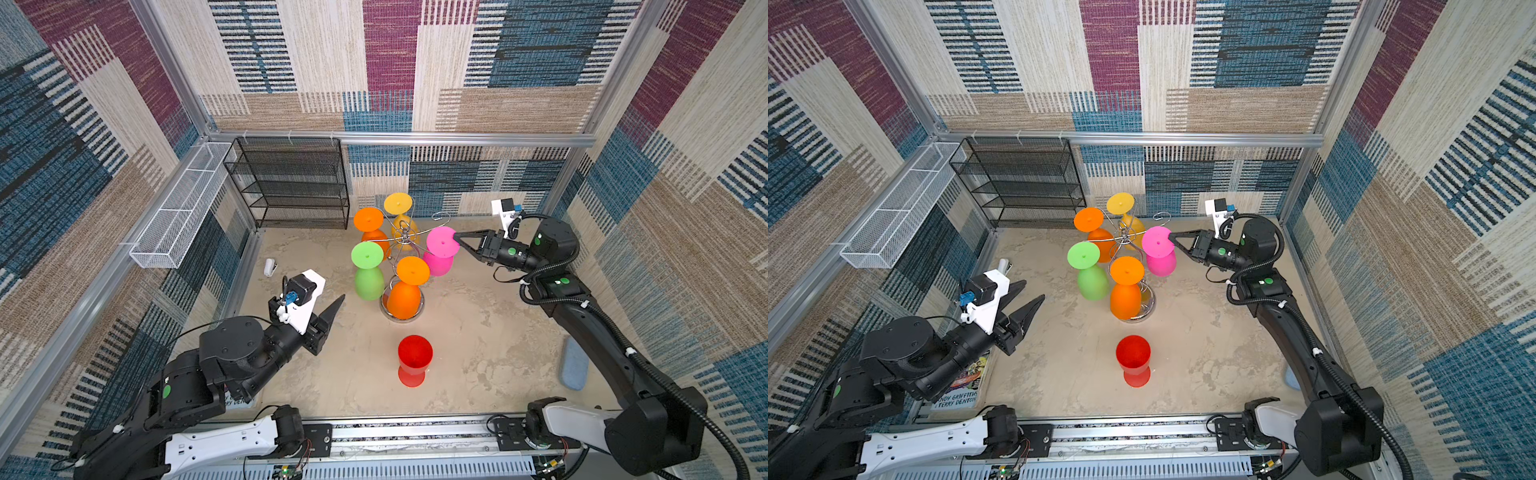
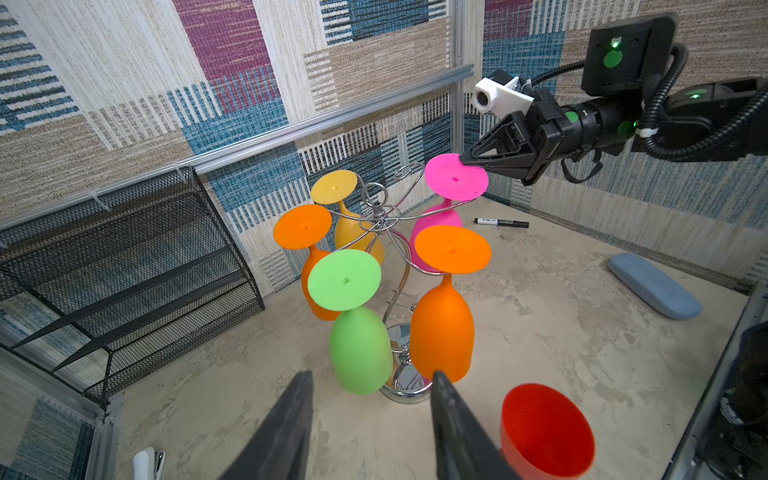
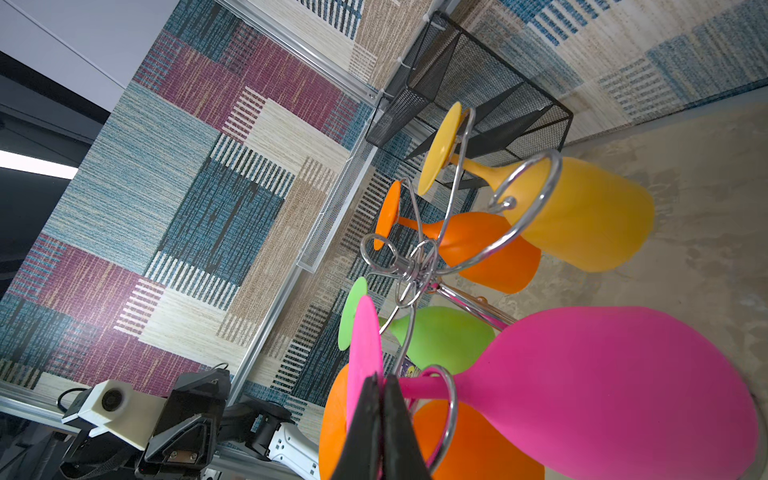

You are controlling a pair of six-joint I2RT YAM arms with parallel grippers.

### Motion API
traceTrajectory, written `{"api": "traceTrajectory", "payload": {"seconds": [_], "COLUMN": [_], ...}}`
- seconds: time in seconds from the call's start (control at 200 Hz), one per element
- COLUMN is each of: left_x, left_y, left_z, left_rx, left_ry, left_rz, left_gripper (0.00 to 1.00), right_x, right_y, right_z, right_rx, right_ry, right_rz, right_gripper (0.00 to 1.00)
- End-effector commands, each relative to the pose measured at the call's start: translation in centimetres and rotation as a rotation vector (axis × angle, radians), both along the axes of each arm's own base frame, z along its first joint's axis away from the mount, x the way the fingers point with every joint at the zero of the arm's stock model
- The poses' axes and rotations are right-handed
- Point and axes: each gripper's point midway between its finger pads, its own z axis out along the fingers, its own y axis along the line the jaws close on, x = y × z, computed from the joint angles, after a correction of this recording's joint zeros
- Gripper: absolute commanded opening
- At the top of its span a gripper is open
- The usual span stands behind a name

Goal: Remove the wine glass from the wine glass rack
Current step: 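Close the right gripper on the magenta glass foot on the rack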

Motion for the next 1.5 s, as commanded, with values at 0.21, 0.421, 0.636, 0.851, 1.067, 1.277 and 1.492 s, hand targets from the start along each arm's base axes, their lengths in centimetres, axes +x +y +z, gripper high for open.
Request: {"api": "traceTrajectory", "payload": {"seconds": [0.21,0.421,0.636,0.851,1.067,1.277,1.492], "left_x": [0.1,0.1,0.1,0.1,0.1,0.0,0.1], "left_y": [-0.1,-0.1,-0.2,-0.1,-0.3,-0.2,-0.3], "left_z": [0.6,0.7,0.7,0.7,0.8,0.6,0.4], "left_rx": [-0.03,-0.028,-0.025,-0.021,-0.02,-0.026,-0.026], "left_ry": [-0.012,-0.013,-0.014,-0.016,-0.017,-0.015,-0.01], "left_rz": [0.003,0.001,0.002,0.0,-0.004,-0.003,-0.004], "left_gripper": [0.48,0.48,0.48,0.48,0.48,0.48,0.48], "right_x": [-1.0,-1.4,-1.8,-2.4,-3.0,-3.5,-3.5], "right_y": [0.2,-0.1,-0.4,-0.6,-0.7,-0.6,0.6], "right_z": [1.5,1.5,1.6,1.3,1.4,1.8,1.7], "right_rx": [0.032,0.006,-0.013,-0.017,-0.019,-0.006,0.0], "right_ry": [-0.026,-0.03,-0.034,-0.034,-0.039,-0.042,-0.042], "right_rz": [0.036,0.017,-0.001,-0.012,-0.012,0.004,0.028], "right_gripper": [0.0,0.0,0.0,0.0,0.0,0.0,0.0]}}
